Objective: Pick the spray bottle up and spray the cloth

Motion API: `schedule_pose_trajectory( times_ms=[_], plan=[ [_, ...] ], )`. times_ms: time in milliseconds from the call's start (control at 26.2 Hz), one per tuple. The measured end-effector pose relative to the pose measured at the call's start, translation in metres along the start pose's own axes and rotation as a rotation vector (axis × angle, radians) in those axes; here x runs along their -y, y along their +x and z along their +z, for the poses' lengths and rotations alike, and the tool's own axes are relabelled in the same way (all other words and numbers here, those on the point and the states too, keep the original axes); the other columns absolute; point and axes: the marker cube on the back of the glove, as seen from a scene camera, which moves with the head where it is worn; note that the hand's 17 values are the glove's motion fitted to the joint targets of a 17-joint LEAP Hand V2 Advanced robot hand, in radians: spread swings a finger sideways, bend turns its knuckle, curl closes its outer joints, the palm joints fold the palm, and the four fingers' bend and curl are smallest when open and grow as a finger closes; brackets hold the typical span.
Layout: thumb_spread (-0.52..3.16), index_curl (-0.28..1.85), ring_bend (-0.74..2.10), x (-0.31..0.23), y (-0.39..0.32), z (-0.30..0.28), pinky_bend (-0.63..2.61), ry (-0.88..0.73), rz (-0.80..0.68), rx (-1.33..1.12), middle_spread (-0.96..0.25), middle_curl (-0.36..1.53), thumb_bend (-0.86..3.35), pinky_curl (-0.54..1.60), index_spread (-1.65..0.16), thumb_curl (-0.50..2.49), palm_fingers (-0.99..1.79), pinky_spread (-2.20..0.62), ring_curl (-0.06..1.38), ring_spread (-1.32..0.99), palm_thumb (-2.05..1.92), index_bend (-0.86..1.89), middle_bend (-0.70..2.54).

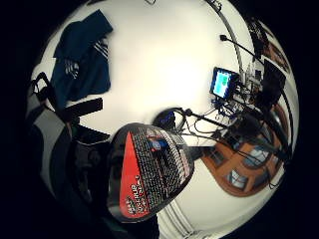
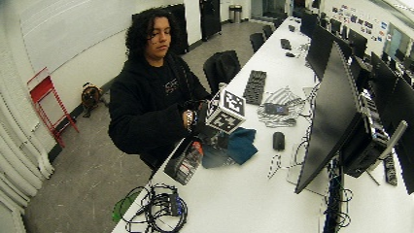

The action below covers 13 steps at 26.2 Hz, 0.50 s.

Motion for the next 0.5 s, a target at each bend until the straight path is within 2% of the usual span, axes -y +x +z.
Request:
schedule_pose_trajectory(
  times_ms=[267,497],
  plan=[
    [0.49,0.58,0.72,0.015,-0.017,0.042,0.48,-0.17,0.097,-0.181,-0.2,0.57,-0.03,0.42,-0.26,0.77,1.38,-0.33,0.48,-0.23,0.91,0.42,0.7],
    [0.47,0.59,0.71,0.027,-0.033,0.076,0.47,-0.236,0.114,-0.285,-0.2,0.57,-0.03,0.41,-0.26,0.78,1.38,-0.33,0.48,-0.23,0.91,0.41,0.69]
  ],
)
